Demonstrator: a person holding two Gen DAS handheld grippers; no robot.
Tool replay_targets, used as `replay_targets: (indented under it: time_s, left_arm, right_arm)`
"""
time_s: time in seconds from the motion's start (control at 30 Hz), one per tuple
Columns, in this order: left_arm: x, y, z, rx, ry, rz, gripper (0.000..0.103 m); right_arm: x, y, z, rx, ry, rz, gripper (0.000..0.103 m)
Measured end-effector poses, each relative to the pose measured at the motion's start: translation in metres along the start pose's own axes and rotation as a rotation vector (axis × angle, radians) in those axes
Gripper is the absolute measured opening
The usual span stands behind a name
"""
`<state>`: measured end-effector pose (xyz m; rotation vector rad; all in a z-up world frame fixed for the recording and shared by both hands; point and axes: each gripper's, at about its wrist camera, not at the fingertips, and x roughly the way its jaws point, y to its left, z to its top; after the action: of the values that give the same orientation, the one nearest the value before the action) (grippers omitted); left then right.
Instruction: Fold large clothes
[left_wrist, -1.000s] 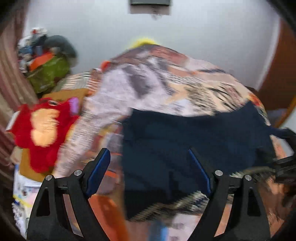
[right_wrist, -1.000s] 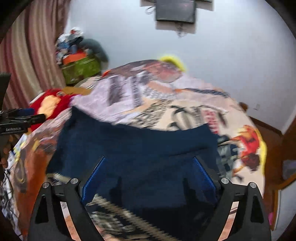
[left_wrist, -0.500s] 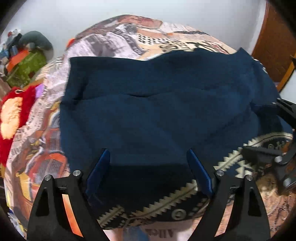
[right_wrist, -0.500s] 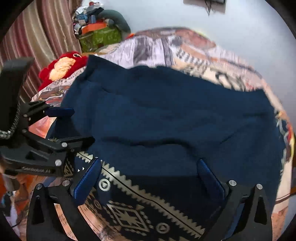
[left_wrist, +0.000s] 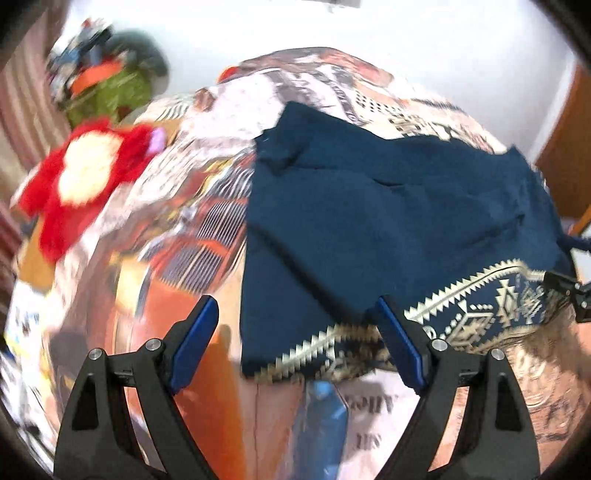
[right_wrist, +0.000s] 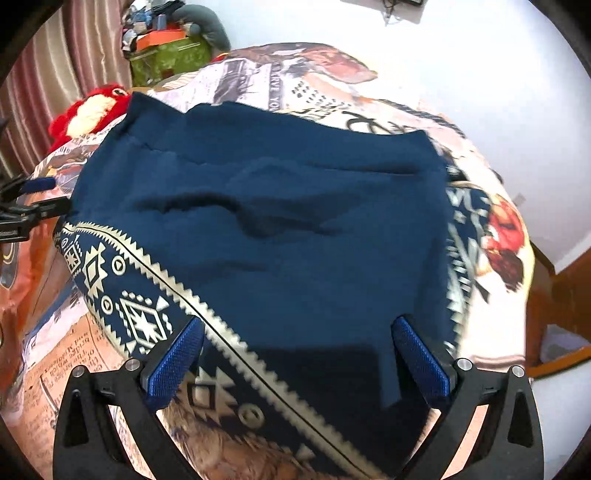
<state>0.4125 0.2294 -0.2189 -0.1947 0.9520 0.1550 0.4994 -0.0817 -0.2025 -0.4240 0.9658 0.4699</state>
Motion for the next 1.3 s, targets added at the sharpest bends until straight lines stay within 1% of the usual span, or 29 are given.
replay_targets:
  time_s: [0.07,0.13,0.2,0.33,0.4,0.43,0.5,0.57,0.63,0.73,0.8,0.97,1.03,1.13,1.2,1.27,1.3]
  left_arm:
    - [-0.002,0.008,-0.009,-0.101,0.018,-0.015,0.086]
    - [-0.004,0.013,-0.020,-0.180,0.035,-0.053,0.086]
    - [0.000,0.017,-0.031,-0.272,0.073,-0.125,0.086]
    - [0.017,0.024,-0.055,-0.482,0.166,-0.298,0.086]
    - [0.027,0.024,-0.062,-0.542,0.200,-0.359,0.086]
    - [0.035,0.026,-0.067,-0.589,0.222,-0.402,0.086]
    - [0.044,0.029,-0.072,-0.654,0.239,-0.455,0.086]
    - [0.054,0.032,-0.076,-0.713,0.245,-0.520,0.086]
    - [0.060,0.033,-0.075,-0.735,0.227,-0.560,0.086]
    - [0.070,0.032,-0.067,-0.736,0.201,-0.606,0.086]
    - [0.078,0.032,-0.061,-0.739,0.193,-0.624,0.086]
    - [0.096,0.030,-0.037,-0.773,0.146,-0.655,0.086]
    - [0.104,0.024,-0.022,-0.770,0.135,-0.633,0.086]
    - [0.110,0.019,-0.001,-0.761,0.120,-0.579,0.085]
    - [0.116,0.014,0.013,-0.753,0.113,-0.528,0.076]
    - [0.116,0.014,0.021,-0.755,0.104,-0.470,0.057]
    - [0.113,0.015,0.021,-0.750,0.099,-0.448,0.051]
  right_arm:
    - [-0.012,0.002,0.002,0.000,-0.025,-0.008,0.103]
    - [-0.027,0.008,0.005,-0.013,-0.062,-0.010,0.103]
    - [-0.039,0.018,0.012,-0.030,-0.095,-0.003,0.103]
    - [-0.056,0.045,0.020,-0.080,-0.145,0.012,0.103]
    - [-0.056,0.061,0.023,-0.115,-0.155,0.016,0.103]
    - [-0.054,0.068,0.024,-0.136,-0.158,0.014,0.103]
    - [-0.048,0.080,0.024,-0.170,-0.154,0.008,0.103]
    - [-0.037,0.087,0.024,-0.196,-0.132,0.002,0.103]
    - [-0.022,0.092,0.024,-0.211,-0.103,0.005,0.103]
    - [0.001,0.092,0.023,-0.211,-0.049,0.011,0.103]
    - [0.013,0.089,0.024,-0.197,-0.020,0.029,0.103]
    - [0.033,0.073,0.029,-0.118,0.043,0.122,0.103]
    - [0.038,0.069,0.030,-0.111,0.059,0.148,0.103]
    - [0.039,0.072,0.029,-0.138,0.057,0.143,0.103]
    - [0.040,0.074,0.028,-0.142,0.058,0.139,0.103]
    - [0.038,0.074,0.029,-0.135,0.061,0.145,0.103]
    - [0.038,0.073,0.029,-0.132,0.066,0.147,0.103]
